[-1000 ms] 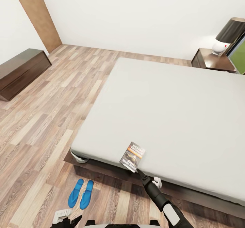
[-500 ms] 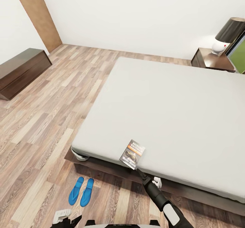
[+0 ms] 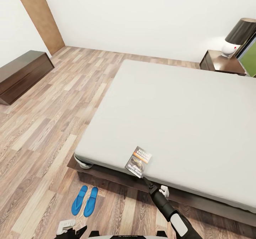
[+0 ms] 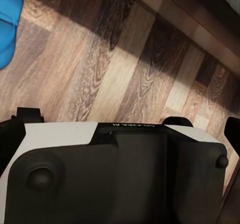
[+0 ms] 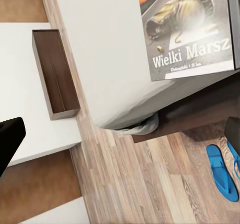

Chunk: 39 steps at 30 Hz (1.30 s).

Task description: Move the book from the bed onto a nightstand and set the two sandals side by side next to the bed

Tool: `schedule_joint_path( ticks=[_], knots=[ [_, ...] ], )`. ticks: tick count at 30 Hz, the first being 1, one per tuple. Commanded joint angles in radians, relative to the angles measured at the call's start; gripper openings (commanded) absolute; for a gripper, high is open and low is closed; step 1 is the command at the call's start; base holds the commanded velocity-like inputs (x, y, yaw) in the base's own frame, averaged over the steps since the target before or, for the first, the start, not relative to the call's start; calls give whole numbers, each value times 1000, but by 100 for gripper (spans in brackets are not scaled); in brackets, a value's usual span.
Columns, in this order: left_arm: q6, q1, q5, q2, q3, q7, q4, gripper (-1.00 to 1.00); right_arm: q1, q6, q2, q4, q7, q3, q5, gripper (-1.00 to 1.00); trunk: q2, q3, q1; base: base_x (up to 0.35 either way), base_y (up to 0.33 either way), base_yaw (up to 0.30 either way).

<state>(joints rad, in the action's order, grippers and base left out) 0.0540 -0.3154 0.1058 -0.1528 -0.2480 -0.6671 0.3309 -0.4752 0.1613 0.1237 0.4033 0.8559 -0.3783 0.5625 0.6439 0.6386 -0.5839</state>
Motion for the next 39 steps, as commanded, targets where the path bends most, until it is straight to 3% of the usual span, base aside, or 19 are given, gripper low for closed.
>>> schedule_joint_path(
  ticks=[1, 39],
  knots=[
    [1, -1, 3, 0, -2, -5, -1, 100, 0, 10, 1, 0, 3, -4, 7, 100, 8, 4, -4, 0, 0, 0],
    [1, -1, 3, 1, -2, -5, -2, 100, 0, 10, 1, 0, 3, -4, 8, 100, 274, 123, -150, 0, 0, 0]
  ],
)
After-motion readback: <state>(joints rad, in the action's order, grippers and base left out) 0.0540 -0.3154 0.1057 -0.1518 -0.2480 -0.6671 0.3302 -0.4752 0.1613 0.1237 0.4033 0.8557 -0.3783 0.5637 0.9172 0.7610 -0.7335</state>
